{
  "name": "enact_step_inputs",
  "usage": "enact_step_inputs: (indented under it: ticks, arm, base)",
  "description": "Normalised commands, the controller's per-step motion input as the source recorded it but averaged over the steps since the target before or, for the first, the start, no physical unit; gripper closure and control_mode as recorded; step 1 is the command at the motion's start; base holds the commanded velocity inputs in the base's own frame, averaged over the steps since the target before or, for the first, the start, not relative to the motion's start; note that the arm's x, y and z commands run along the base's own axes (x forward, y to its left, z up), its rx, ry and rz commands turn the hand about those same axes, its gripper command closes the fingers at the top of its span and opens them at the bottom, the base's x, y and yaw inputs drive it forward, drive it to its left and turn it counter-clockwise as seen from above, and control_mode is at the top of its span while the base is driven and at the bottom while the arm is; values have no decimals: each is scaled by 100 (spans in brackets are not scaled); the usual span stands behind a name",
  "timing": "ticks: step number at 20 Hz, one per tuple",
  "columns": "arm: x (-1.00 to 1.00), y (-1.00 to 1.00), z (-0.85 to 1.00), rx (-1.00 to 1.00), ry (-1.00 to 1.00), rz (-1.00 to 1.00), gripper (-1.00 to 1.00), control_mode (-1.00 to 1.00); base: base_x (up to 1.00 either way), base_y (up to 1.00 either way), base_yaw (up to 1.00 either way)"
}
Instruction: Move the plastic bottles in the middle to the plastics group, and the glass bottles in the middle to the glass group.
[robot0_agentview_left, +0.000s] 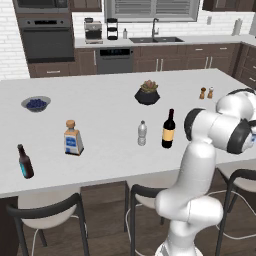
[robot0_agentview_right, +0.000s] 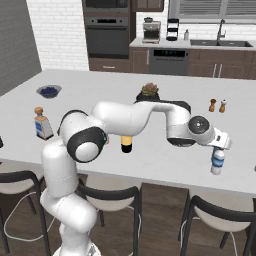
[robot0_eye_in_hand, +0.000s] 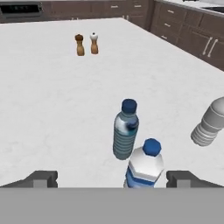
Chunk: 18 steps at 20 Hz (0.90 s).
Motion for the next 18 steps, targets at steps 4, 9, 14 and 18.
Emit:
enact_step_inputs:
  ticks: [4,9,14,18]
  arm:
    - [0,92,56,0,-3,3,-100,-100]
    - [-2,100,74,-4,1,4,-100,-100]
    - [-5,100,81,-2,15,9,-100,-100]
    - [-40,100,38,-6,31,16,-100,-100]
  base:
    - [0,0,0]
    - [0,0,0]
    - [0,0,0]
    - [0,0,0]
